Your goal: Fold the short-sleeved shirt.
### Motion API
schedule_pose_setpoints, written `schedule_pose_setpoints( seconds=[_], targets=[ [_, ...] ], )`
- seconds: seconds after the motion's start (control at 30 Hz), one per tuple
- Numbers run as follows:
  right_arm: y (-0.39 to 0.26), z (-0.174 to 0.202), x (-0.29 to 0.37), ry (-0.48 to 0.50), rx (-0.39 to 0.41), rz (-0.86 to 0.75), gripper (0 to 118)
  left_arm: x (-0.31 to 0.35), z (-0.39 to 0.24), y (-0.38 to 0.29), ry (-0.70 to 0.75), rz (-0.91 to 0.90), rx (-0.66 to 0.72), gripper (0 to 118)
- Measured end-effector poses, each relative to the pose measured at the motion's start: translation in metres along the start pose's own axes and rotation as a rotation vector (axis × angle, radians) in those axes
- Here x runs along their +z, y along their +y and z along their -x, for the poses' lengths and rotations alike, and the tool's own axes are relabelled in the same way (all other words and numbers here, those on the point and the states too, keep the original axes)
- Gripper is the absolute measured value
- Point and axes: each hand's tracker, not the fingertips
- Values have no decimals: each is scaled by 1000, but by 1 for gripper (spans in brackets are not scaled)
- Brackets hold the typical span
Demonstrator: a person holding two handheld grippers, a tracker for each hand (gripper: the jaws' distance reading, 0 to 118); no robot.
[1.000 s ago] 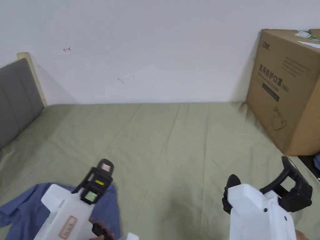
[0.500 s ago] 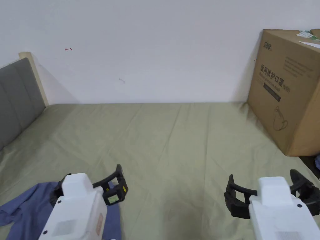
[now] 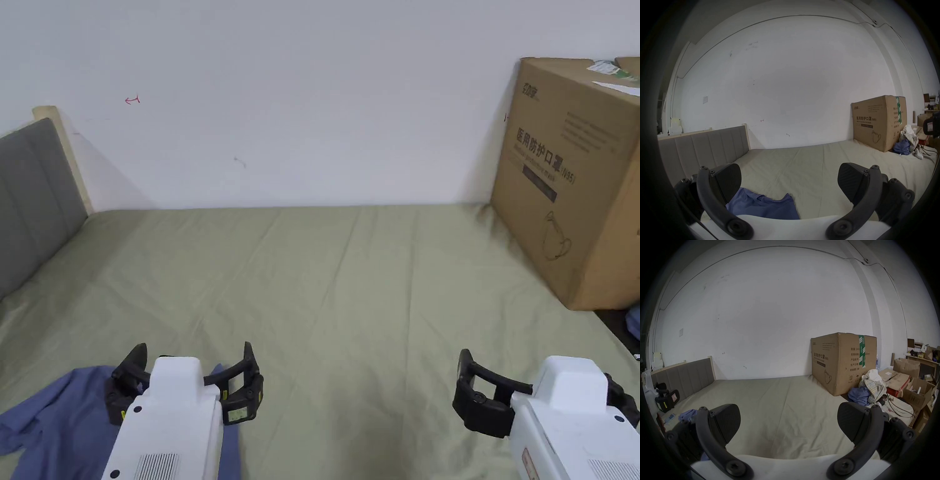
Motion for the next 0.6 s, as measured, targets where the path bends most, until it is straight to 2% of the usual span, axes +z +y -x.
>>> schedule_pose_setpoints(
  seconds=[0.6],
  targets=[
    [3, 6, 3, 5, 35, 3, 117, 3, 4, 3, -4, -5, 21, 118]
  ],
)
